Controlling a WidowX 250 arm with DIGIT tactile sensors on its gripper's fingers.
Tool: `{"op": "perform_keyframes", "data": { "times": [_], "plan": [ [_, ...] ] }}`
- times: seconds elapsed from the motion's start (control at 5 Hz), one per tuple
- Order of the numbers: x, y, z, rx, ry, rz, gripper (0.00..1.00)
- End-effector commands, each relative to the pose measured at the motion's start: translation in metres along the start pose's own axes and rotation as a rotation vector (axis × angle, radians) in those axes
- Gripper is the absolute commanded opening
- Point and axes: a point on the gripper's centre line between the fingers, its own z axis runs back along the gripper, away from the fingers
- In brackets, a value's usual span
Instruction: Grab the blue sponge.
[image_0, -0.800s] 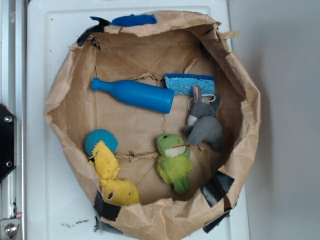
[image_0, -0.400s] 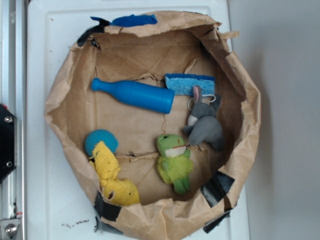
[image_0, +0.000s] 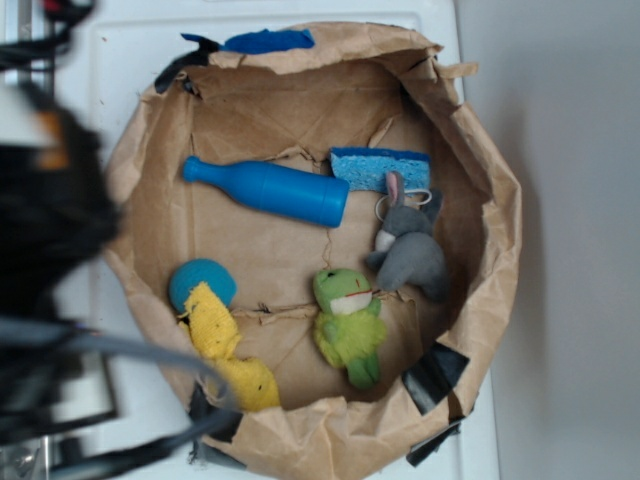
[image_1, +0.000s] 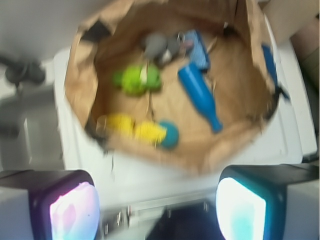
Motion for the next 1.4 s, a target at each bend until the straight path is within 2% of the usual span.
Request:
{"op": "perform_keyframes", "data": {
  "times": [0.0,1.0,1.2],
  "plan": [
    [0.101,-0.004,-0.035,-0.076,-0.063,-0.320,1.00],
    [0.101,-0.004,-0.035,-0.076,-0.063,-0.320,1.00],
    [0.098,0.010,-0.053,-0.071,-0.080,-0.338,1.00]
  ]
}}
